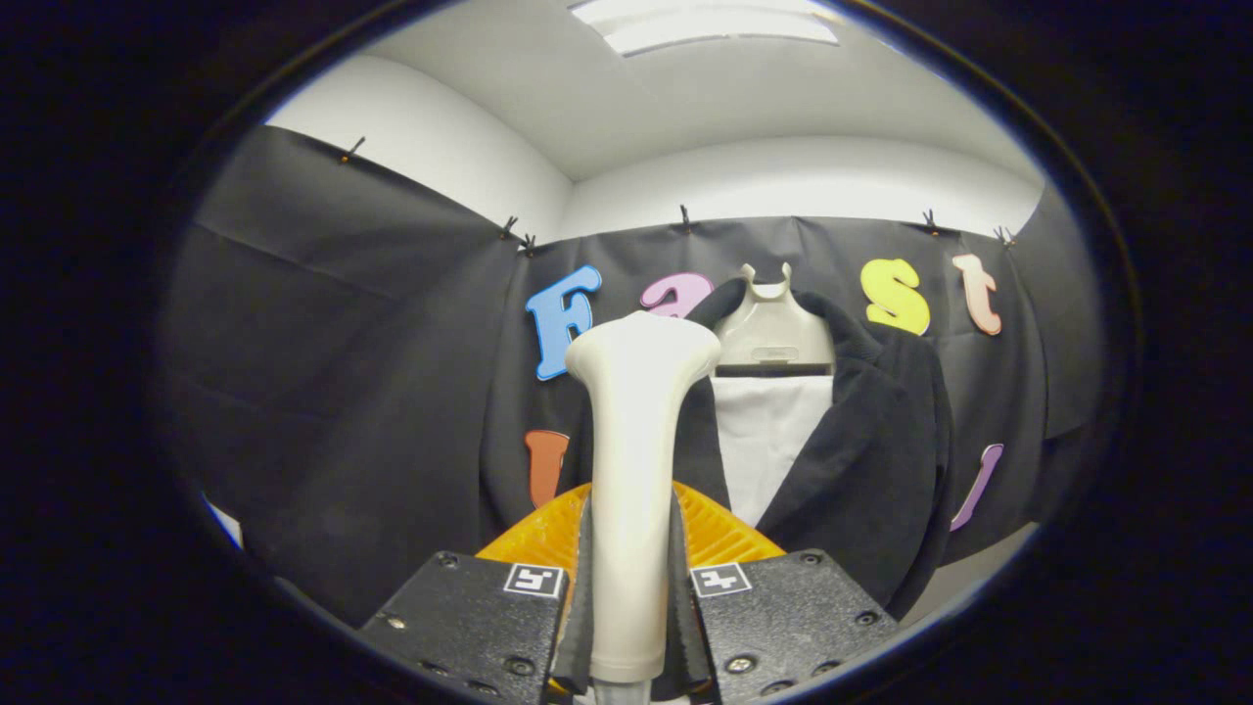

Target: Iron the clothes twice with a garment steamer, once on the left side and once on the right side.

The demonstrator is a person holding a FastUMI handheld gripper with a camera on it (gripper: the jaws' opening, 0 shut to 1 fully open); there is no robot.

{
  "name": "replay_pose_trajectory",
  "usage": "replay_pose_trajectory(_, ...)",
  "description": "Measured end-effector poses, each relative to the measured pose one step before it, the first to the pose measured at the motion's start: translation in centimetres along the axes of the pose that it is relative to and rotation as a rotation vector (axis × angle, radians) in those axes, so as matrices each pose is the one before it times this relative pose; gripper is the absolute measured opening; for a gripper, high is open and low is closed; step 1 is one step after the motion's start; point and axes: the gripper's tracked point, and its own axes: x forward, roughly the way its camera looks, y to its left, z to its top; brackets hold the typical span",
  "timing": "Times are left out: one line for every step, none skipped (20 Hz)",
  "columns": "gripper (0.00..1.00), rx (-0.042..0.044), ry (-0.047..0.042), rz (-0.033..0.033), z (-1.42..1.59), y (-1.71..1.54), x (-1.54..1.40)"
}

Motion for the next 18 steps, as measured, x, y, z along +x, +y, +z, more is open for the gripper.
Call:
replay_pose_trajectory(0.34, -0.00705, 0.00751, -0.011, -0.44, -0.096, 0.591)
replay_pose_trajectory(0.34, -0.00611, 0.00686, -0.00878, -0.308, -0.012, 0.259)
replay_pose_trajectory(0.34, -0.00405, 0.00224, -0.00458, -0.22, -0.04, 0.271)
replay_pose_trajectory(0.34, -0.00351, 0.00079, -0.00333, -0.195, -0.009, 0.097)
replay_pose_trajectory(0.34, -0.00484, 0.00724, -0.00031, -0.396, 0.053, 0.069)
replay_pose_trajectory(0.34, -0.00039, 0.0081, 0.00512, -0.466, 0.192, -0.114)
replay_pose_trajectory(0.34, -0.00075, 0.00739, 0.0024, -0.473, 0.132, -0.004)
replay_pose_trajectory(0.34, -0.00164, 0.00932, -0.00255, -0.42, -0.065, -0.126)
replay_pose_trajectory(0.34, 0.00056, 0.00788, -0.00457, -0.462, -0.134, -0.043)
replay_pose_trajectory(0.34, 0.00221, 0.00932, -0.00414, -0.398, -0.113, -0.078)
replay_pose_trajectory(0.34, 0.00716, 0.01219, 0.00056, -0.413, -0.038, -0.064)
replay_pose_trajectory(0.34, 0.0087, 0.00855, 0.00331, -0.333, -0.011, -0.135)
replay_pose_trajectory(0.34, -0.00046, 0.0089, -0.00078, -0.357, -0.045, -0.152)
replay_pose_trajectory(0.34, -0.00341, 0.00611, -0.00184, -0.311, -0.088, -0.197)
replay_pose_trajectory(0.34, -0.00287, 0.00557, 0.0007, -0.342, -0.063, -0.086)
replay_pose_trajectory(0.34, -0.00319, 0.00444, 0.00273, -0.32, 0.057, -0.227)
replay_pose_trajectory(0.34, -0.00484, 0.00822, 0.0058, -0.423, 0.093, -0.112)
replay_pose_trajectory(0.34, 0.00179, 0.00604, 0.0074, -0.37, 0.011, -0.185)
